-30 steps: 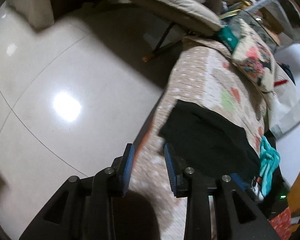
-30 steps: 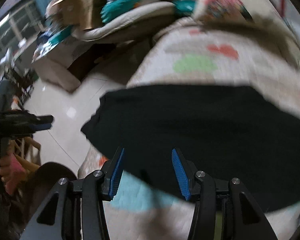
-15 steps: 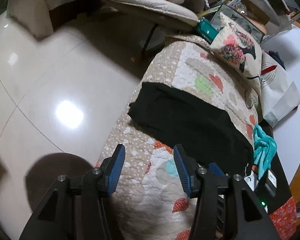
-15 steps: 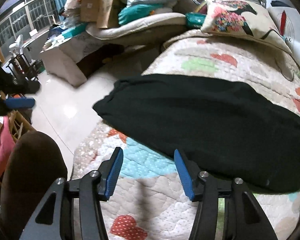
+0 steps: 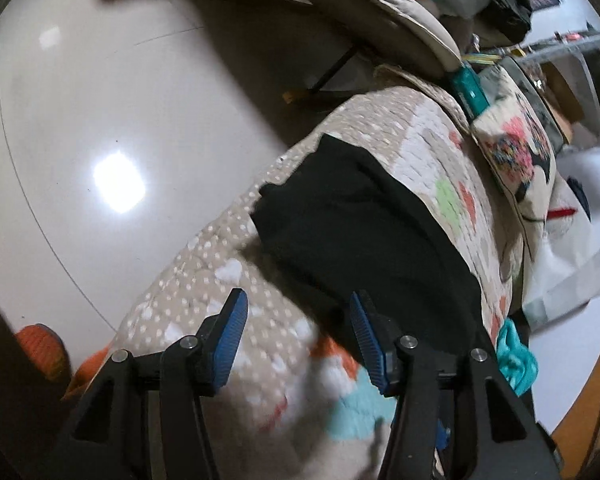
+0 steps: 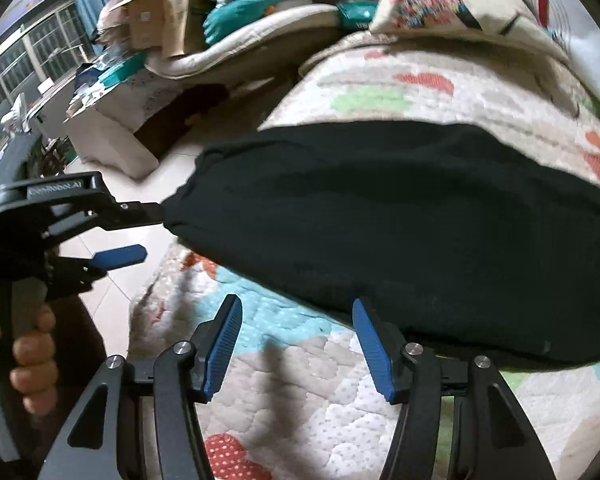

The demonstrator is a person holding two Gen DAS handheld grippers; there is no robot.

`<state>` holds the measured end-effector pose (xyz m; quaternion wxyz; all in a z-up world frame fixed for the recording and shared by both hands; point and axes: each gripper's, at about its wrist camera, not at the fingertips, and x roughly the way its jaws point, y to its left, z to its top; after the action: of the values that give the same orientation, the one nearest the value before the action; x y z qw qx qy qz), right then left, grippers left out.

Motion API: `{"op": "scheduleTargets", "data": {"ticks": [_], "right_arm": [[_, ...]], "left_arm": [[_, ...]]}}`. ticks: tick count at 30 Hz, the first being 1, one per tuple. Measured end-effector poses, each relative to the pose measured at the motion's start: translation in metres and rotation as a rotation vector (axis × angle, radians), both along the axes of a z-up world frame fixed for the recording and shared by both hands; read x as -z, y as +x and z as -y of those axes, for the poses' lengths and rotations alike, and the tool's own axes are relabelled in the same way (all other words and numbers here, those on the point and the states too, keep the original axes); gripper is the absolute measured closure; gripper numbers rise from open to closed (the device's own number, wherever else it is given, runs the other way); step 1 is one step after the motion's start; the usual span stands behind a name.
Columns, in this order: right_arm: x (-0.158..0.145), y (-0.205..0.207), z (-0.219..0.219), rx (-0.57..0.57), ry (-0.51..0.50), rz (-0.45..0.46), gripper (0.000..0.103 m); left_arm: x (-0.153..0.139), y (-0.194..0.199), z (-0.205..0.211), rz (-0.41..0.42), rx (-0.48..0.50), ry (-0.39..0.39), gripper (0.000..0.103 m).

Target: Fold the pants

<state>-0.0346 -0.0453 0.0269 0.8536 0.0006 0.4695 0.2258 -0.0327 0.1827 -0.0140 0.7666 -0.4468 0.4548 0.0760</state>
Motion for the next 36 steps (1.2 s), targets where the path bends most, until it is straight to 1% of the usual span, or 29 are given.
{"op": "scheduleTargets", "data": {"ticks": [3, 5, 7, 8, 10, 13, 15, 16, 17, 18, 20, 22, 23, 26, 30, 31, 32, 33, 34, 35, 36], "right_arm": [[-0.002, 0.006, 0.000, 0.007, 0.014, 0.002, 0.041], [-0.009, 0.014, -0.005, -0.008, 0.025, -0.008, 0.040], [-0.021, 0.029, -0.015, -0.039, 0.025, -0.014, 0.040], [-0.026, 0.038, -0.021, -0.057, 0.010, -0.009, 0.040], [-0.036, 0.061, -0.041, -0.109, -0.038, -0.008, 0.040], [-0.044, 0.098, -0.080, -0.192, -0.110, -0.019, 0.040], [-0.043, 0.122, -0.113, -0.262, -0.177, -0.020, 0.041], [-0.041, 0.130, -0.126, -0.289, -0.205, -0.017, 0.040], [-0.038, 0.138, -0.139, -0.316, -0.232, -0.017, 0.039], [-0.034, 0.148, -0.157, -0.354, -0.252, -0.026, 0.038], [-0.027, 0.164, -0.176, -0.384, -0.281, -0.045, 0.036], [-0.015, 0.178, -0.197, -0.430, -0.325, -0.073, 0.036], [-0.009, 0.181, -0.205, -0.453, -0.343, -0.087, 0.036], [0.009, 0.183, -0.228, -0.530, -0.426, -0.099, 0.036], [0.034, 0.178, -0.247, -0.617, -0.510, -0.128, 0.037], [0.039, 0.175, -0.251, -0.634, -0.526, -0.134, 0.046], [0.041, 0.173, -0.253, -0.642, -0.543, -0.133, 0.062], [0.043, 0.169, -0.255, -0.647, -0.573, -0.116, 0.066], [0.042, 0.167, -0.255, -0.644, -0.577, -0.111, 0.073], [0.040, 0.167, -0.253, -0.634, -0.565, -0.114, 0.077], [0.035, 0.167, -0.250, -0.620, -0.544, -0.114, 0.078]], "left_arm": [[0.012, 0.012, -0.007, 0.019, -0.022, -0.044, 0.051], [0.021, 0.022, -0.009, 0.035, -0.022, -0.097, 0.051], [0.027, 0.029, -0.008, 0.055, -0.010, -0.134, 0.047], [0.028, 0.031, -0.009, 0.069, -0.007, -0.141, 0.042], [0.030, 0.036, -0.012, 0.092, -0.004, -0.160, 0.040], [0.037, 0.041, -0.024, 0.113, -0.032, -0.257, 0.040], [0.043, 0.042, -0.029, 0.112, -0.044, -0.300, 0.040], [0.044, 0.043, -0.028, 0.109, -0.042, -0.303, 0.040], [0.044, 0.045, -0.026, 0.099, -0.034, -0.286, 0.047], [0.044, 0.047, -0.027, 0.087, -0.030, -0.263, 0.050], [0.040, 0.051, -0.025, 0.083, 0.007, -0.237, 0.050], [0.034, 0.053, -0.022, 0.097, 0.039, -0.201, 0.055], [0.034, 0.054, -0.020, 0.095, 0.048, -0.193, 0.061], [0.036, 0.054, -0.021, 0.087, 0.050, -0.196, 0.067], [0.037, 0.053, -0.022, 0.084, 0.052, -0.196, 0.070], [0.037, 0.053, -0.022, 0.083, 0.056, -0.193, 0.071], [0.037, 0.053, -0.022, 0.082, 0.059, -0.192, 0.074], [0.037, 0.053, -0.022, 0.082, 0.061, -0.193, 0.076], [0.036, 0.053, -0.022, 0.085, 0.064, -0.196, 0.078], [0.035, 0.053, -0.021, 0.091, 0.072, -0.200, 0.082], [0.032, 0.053, -0.021, 0.101, 0.080, -0.208, 0.084]]}}
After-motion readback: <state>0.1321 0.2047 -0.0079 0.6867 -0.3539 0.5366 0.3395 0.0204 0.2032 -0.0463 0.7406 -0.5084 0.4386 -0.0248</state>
